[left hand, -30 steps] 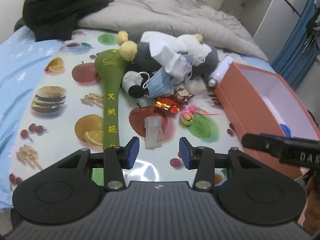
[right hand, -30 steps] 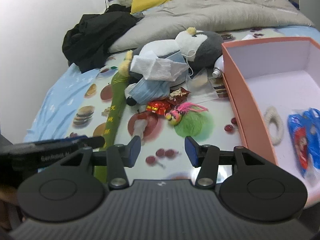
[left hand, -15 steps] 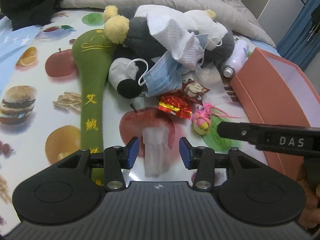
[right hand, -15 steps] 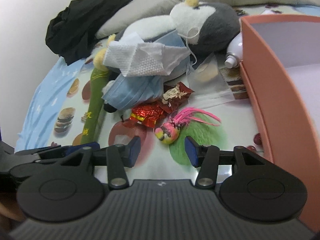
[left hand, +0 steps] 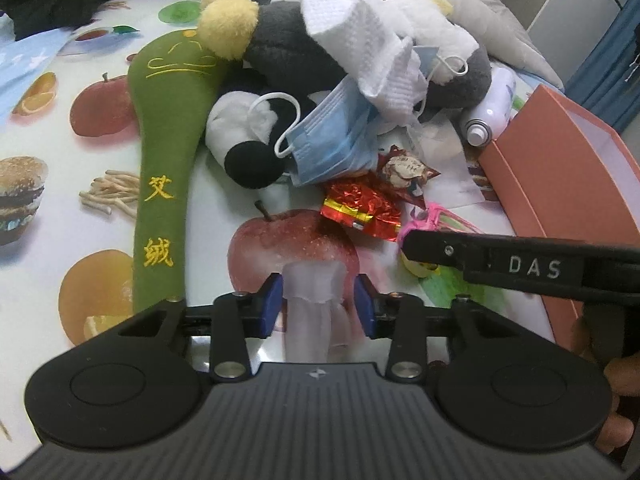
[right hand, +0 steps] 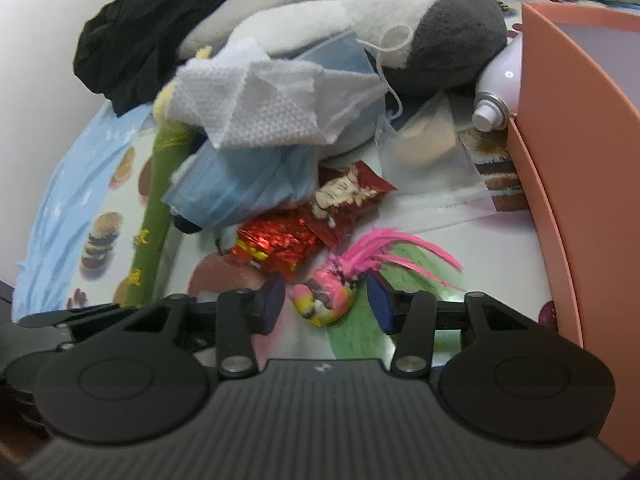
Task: Organize soft objects
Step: 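Grasp the pink-feathered bird with the right tool while the left tool grasps the translucent cup, then carry the bird with the right tool while the left tool carries the cup into the box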
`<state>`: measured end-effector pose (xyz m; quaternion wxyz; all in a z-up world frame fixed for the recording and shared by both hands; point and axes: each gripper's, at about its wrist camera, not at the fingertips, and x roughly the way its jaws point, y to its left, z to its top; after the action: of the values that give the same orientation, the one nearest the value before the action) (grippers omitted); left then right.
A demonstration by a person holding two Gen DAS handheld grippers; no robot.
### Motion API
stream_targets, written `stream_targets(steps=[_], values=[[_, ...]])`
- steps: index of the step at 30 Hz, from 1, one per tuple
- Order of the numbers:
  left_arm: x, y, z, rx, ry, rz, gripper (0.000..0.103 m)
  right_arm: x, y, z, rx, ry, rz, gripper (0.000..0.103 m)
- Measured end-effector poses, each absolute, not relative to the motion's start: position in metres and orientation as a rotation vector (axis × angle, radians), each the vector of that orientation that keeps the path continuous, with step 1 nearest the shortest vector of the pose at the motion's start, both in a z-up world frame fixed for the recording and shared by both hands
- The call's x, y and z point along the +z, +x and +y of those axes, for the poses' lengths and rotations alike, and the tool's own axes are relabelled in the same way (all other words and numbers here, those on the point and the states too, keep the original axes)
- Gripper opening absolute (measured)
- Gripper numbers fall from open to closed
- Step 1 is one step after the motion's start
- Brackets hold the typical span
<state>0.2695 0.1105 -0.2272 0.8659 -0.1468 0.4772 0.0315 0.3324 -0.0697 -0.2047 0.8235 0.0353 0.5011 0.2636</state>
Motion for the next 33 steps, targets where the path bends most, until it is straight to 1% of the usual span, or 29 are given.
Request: stream_targets(steps=[1, 2, 4, 15, 33], values=[[-0.227, 0.269, 0.111, 0.071, -0.303, 0.997, 0.037, -0.205, 0.331, -0.070, 0.568, 0.069, 1.065, 0.039], [-0.227, 0.268, 0.112, 0.070, -0.307, 0.993, 0.036, -0.205, 0.330, -0.070, 0.579, 0.070, 1.063, 0.036], [-0.225, 0.266, 0.114, 0.070, -0.321, 0.989, 0.034, -0.203, 0.325, -0.070, 0.585, 0.057, 1.057, 0.035], [-0.197, 0.243, 0.108, 0.062, -0.334, 0.942, 0.033, -0.179, 0.298, -0.085, 0.565, 0.025, 1.024, 0.034], [-0.128, 0.170, 0.075, 0.005, -0.345, 0.833, 0.033, -0.122, 0.210, -0.131, 0.534, 0.040, 0.932, 0.034]])
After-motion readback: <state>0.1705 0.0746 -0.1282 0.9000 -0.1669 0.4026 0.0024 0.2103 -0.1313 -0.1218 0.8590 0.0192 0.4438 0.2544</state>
